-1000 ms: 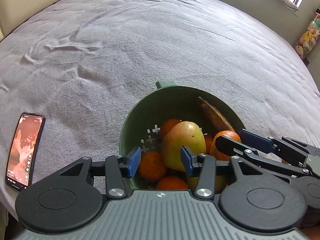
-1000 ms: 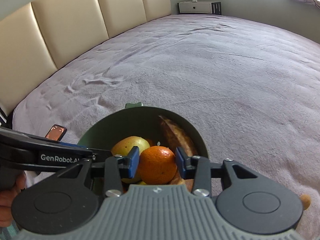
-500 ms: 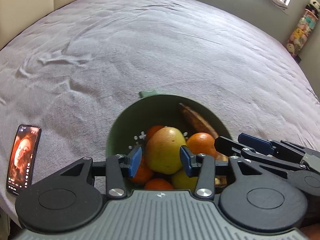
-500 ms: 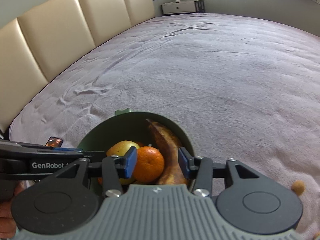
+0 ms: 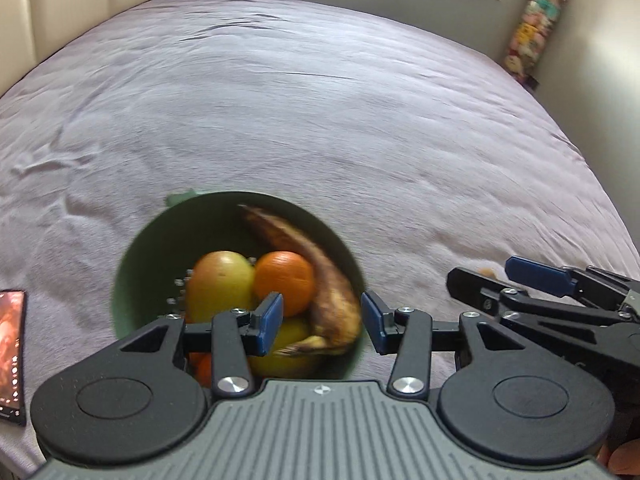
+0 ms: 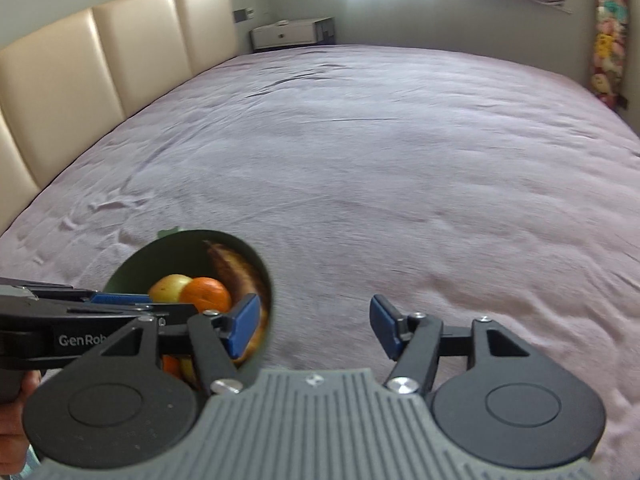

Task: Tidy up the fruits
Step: 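Move both open tools away from the colander toward the small brown fruits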

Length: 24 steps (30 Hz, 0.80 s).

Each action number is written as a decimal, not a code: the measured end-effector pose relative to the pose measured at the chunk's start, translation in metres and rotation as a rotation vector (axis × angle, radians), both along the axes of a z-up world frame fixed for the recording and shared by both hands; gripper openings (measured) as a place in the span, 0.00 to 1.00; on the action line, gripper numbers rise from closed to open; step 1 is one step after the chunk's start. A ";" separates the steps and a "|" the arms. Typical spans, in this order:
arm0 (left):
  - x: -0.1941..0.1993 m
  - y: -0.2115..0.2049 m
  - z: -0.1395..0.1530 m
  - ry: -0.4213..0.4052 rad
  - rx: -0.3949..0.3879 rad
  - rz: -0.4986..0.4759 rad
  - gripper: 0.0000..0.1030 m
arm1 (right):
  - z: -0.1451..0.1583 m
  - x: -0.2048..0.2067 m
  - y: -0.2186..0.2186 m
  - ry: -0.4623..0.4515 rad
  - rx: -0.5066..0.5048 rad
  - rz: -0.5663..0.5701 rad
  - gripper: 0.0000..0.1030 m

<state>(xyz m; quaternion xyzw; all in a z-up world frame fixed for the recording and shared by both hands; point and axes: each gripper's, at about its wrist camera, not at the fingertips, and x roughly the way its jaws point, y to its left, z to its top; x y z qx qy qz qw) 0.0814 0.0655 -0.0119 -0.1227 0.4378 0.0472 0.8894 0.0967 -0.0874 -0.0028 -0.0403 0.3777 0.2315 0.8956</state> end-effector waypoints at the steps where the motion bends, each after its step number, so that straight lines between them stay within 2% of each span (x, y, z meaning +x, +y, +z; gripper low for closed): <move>1: 0.001 -0.004 0.000 -0.001 0.001 -0.012 0.52 | 0.001 -0.003 -0.007 -0.008 -0.005 -0.018 0.57; 13: 0.006 -0.063 -0.012 -0.010 0.017 -0.174 0.55 | -0.009 -0.030 -0.084 -0.056 -0.076 -0.238 0.57; 24: 0.015 -0.115 -0.042 -0.048 -0.017 -0.294 0.58 | -0.060 -0.021 -0.140 0.043 -0.116 -0.429 0.57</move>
